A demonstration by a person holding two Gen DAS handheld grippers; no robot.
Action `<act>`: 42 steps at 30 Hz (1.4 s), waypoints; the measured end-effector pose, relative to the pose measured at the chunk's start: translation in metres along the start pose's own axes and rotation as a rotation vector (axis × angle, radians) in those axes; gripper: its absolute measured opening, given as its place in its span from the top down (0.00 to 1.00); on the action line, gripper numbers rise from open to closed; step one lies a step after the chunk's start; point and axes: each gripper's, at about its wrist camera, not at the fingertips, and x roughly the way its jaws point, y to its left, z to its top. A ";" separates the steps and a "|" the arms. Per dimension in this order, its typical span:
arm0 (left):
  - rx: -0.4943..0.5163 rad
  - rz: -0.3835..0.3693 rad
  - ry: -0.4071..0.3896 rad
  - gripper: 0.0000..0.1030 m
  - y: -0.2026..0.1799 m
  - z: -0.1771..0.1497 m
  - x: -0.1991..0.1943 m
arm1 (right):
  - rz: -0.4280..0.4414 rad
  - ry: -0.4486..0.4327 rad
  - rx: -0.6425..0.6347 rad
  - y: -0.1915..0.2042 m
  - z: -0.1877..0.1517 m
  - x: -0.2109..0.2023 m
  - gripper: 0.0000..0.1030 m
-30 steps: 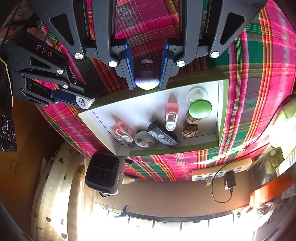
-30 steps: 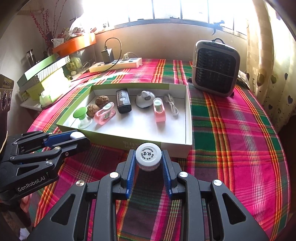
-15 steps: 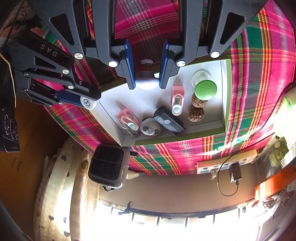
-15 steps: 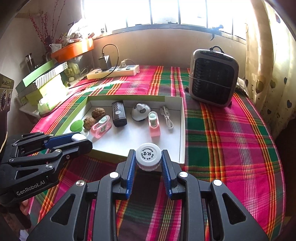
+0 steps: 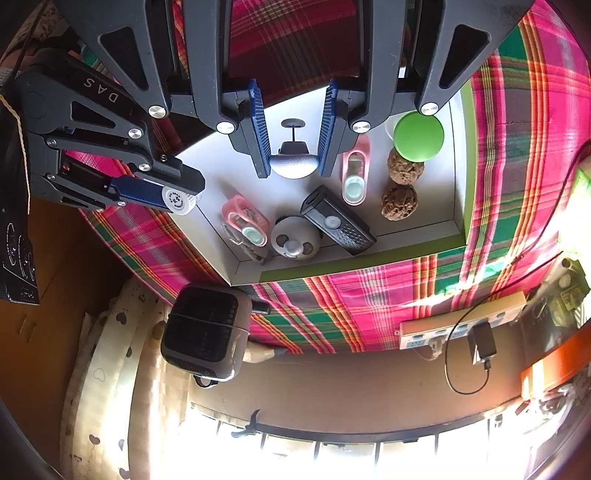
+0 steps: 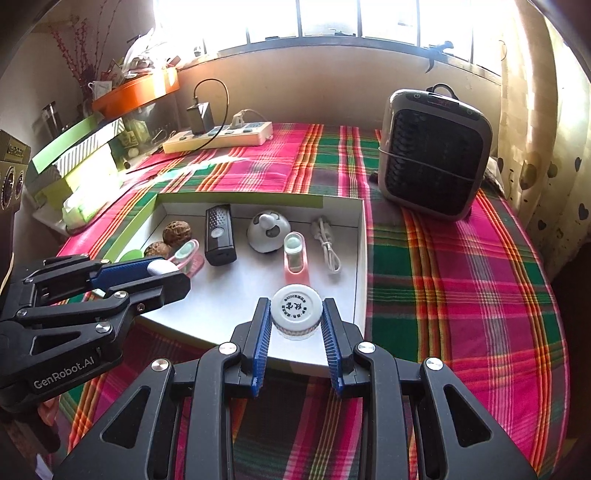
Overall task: Organize objects
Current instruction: 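Carry the white mushroom toy in left tool over the box while right tool carries the jar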
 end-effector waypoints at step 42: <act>0.018 0.034 0.069 0.77 0.002 0.009 0.040 | 0.028 0.122 -0.093 0.002 0.011 0.039 0.72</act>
